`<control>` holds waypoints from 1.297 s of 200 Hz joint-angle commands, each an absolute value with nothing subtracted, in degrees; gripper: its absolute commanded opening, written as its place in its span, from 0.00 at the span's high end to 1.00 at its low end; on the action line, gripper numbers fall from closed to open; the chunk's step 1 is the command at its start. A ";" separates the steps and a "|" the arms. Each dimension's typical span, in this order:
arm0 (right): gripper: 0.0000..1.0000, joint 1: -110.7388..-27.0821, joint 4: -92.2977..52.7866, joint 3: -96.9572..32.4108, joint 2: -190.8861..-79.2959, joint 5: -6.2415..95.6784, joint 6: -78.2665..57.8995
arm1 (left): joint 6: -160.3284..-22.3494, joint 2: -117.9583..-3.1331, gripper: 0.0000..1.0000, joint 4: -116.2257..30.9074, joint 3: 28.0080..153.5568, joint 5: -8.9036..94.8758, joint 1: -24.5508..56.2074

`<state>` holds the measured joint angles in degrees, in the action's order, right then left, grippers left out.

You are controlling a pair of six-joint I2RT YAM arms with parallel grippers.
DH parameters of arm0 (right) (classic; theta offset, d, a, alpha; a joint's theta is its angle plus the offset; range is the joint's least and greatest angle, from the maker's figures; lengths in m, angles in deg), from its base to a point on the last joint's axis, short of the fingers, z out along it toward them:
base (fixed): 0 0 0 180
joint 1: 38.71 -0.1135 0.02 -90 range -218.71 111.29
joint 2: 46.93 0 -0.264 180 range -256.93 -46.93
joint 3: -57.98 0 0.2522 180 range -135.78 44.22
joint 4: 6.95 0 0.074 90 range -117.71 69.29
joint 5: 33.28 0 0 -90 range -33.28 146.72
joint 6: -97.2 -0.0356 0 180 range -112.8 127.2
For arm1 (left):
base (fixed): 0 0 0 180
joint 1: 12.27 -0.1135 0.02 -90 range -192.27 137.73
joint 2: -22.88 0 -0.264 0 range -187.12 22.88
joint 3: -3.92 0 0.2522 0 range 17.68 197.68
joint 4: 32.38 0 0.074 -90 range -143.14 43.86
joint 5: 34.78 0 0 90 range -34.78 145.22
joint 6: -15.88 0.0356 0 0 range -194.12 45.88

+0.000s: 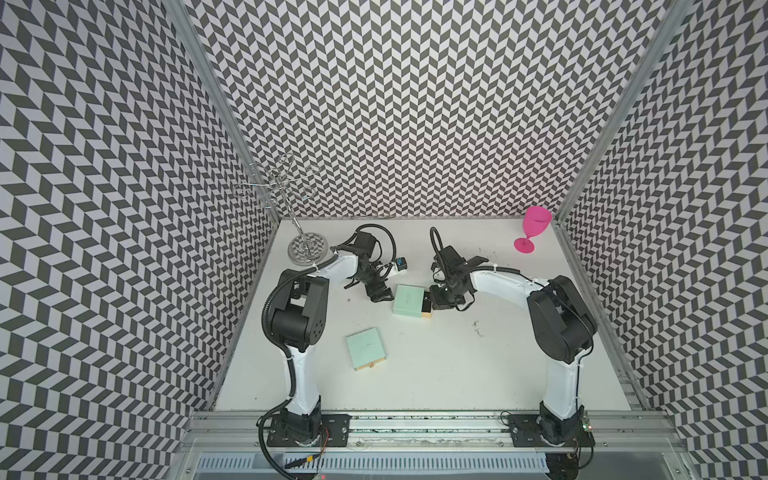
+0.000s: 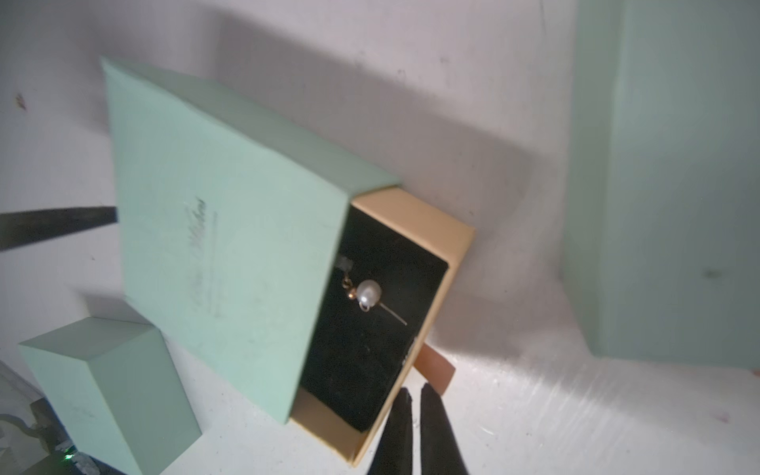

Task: Place the earrings into the drawer-style jewelry box
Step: Close the drawer of the jewelry box, then move the jewelry box to the center of the board.

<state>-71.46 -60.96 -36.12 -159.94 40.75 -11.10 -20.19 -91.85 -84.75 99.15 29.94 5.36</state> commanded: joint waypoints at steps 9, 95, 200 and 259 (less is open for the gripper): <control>0.91 -72.29 -59.69 -38.57 -161.79 38.42 -10.33 | -20.34 -91.45 0.19 -85.40 100.40 26.68 6.61; 0.90 -73.47 -58.55 -40.70 -163.20 34.90 -11.88 | -21.85 -93.01 0.19 -85.83 103.06 24.48 8.34; 0.86 -79.53 -72.55 -51.47 -156.90 35.79 -0.64 | -38.40 -89.47 0.13 -95.45 138.08 15.33 -15.46; 0.85 -84.43 -72.16 -56.42 -169.18 34.97 0.65 | -33.66 -70.10 0.09 -92.53 115.66 16.94 -20.38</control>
